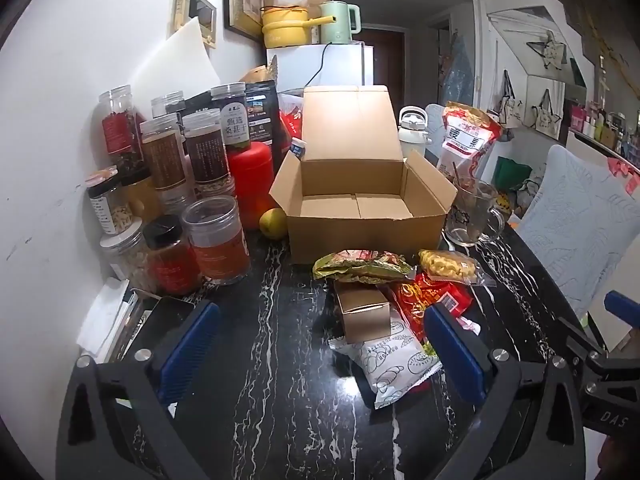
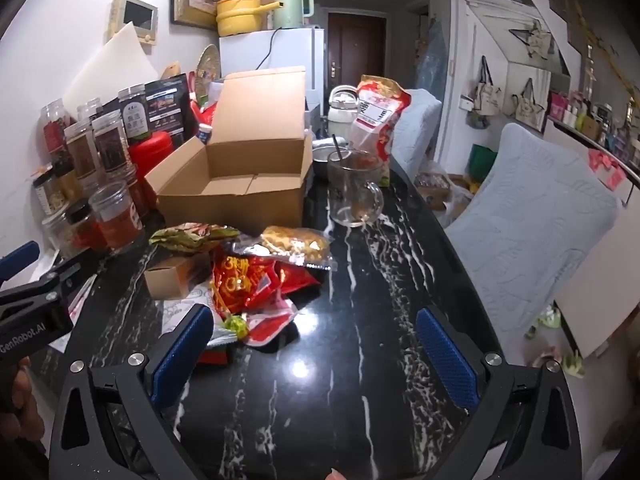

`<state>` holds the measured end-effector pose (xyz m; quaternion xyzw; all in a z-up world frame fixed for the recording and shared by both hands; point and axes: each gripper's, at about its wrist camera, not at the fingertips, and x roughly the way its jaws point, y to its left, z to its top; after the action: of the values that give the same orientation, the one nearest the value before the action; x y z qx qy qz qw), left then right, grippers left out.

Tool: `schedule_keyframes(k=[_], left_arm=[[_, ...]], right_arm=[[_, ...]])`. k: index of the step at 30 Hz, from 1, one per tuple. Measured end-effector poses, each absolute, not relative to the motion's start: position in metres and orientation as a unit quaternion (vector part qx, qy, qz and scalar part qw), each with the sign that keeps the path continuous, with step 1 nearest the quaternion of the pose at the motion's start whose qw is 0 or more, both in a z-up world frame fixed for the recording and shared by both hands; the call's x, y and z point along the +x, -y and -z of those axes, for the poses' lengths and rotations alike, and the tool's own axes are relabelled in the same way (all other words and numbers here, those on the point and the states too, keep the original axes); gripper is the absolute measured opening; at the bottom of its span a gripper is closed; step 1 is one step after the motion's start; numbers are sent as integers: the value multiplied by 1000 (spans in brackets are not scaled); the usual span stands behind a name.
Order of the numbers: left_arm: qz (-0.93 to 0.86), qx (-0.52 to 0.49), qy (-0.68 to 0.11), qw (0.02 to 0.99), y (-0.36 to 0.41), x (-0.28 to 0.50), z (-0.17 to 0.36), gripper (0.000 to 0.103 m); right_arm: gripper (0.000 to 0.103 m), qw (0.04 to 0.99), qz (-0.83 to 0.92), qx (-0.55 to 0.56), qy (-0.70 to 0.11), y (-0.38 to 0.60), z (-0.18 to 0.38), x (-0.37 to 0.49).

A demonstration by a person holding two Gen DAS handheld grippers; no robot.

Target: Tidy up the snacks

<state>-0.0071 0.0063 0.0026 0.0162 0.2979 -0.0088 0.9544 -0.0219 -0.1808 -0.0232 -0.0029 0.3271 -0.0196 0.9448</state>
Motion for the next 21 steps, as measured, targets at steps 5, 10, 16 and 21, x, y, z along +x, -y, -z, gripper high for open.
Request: schedule_keyframes(k=[5,10,16,21], left_arm=[[12,19,-299,954,-3,-8,-2,103],[12,18,-303,953,-3,-7,-1,103],[15,10,-310,951,-6,-5,1,103],[13,10,-312,950,-7,-5,2,103]], right_arm=[[103,945,20,-5,-326,179,23,-22],[103,944,20,-5,-328,180,23,-21],[103,945,17,-4,-326,180,22,-21],[103,946,17,-6,-325,178,21,-22]])
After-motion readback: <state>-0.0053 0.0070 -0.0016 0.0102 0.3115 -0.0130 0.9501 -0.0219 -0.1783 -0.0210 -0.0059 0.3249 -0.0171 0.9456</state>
